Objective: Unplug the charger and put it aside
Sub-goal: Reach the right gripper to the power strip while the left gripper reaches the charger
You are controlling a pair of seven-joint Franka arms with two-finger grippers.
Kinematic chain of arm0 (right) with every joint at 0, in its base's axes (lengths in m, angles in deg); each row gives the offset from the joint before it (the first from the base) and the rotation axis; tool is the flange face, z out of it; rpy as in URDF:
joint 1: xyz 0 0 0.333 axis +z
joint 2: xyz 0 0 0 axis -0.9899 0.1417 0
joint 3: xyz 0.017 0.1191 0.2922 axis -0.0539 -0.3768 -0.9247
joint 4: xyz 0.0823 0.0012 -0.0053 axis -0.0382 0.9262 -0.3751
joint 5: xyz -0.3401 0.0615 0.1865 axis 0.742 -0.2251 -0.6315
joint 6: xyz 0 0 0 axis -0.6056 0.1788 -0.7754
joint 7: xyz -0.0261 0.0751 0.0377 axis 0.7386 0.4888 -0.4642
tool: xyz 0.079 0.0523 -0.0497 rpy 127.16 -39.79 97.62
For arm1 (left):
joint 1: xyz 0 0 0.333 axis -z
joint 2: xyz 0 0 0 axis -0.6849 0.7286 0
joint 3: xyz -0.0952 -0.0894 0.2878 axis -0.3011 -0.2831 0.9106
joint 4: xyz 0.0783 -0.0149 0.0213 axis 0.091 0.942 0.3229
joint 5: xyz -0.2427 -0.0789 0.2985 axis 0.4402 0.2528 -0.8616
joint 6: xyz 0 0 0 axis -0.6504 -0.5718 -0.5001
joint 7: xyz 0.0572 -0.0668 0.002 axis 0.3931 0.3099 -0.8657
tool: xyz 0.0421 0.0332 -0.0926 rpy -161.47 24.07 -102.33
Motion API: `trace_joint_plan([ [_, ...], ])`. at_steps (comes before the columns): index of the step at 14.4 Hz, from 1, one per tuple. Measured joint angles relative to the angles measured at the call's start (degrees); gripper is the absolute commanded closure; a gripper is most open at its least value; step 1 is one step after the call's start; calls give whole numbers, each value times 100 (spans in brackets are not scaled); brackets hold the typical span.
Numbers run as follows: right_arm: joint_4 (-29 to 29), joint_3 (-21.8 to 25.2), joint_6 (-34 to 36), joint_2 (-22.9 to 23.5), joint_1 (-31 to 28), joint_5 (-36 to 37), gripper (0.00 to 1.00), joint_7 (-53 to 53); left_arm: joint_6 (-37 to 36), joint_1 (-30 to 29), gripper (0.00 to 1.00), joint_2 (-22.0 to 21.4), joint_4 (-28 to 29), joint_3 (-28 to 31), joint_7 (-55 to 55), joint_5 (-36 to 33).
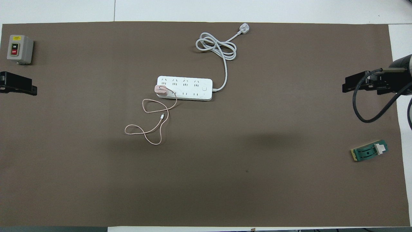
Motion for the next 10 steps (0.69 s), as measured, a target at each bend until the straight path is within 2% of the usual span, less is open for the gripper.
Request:
trace_joint_plan([
  [5,190,-59,-44,10,354,-684,0,2605,0,4,0,4,0,18,-420,0],
  [8,451,-67,-439,151,587,-1154,0,3805,0,31,0,20,0,-39,-1579,-4],
  [10,558,-72,-802,353,853,-1339,0,4650,0,179,0,21,0,-65,-2820,-2],
])
